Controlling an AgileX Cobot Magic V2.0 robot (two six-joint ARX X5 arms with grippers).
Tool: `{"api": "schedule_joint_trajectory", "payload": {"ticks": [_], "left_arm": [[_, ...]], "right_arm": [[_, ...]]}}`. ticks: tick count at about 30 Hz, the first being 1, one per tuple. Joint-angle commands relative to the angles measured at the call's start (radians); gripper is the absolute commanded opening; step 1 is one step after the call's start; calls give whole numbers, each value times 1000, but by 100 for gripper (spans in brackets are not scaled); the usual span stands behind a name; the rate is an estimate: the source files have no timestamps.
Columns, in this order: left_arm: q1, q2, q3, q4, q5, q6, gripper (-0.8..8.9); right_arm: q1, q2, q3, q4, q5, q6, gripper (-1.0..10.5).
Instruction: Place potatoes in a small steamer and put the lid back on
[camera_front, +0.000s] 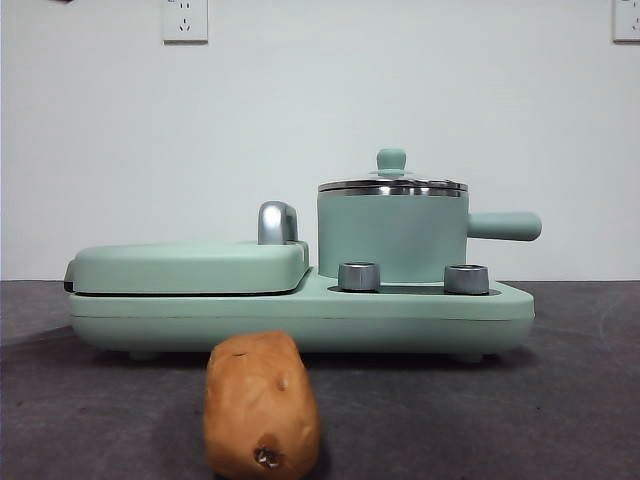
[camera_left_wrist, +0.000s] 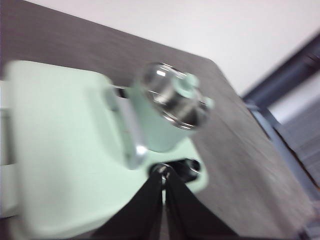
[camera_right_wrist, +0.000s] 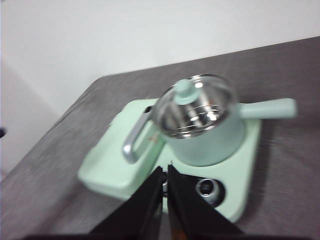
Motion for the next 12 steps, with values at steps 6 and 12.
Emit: {"api": "schedule_joint_trajectory", "payload": {"ticks": [6, 12], "left_arm": [[-69, 103, 108, -31, 55, 119, 33], [-103, 122, 110, -44, 57, 172, 34]], "right_arm": [[7, 99, 94, -59, -138, -126, 12], [11, 108, 94, -62, -147, -140, 13]]}}
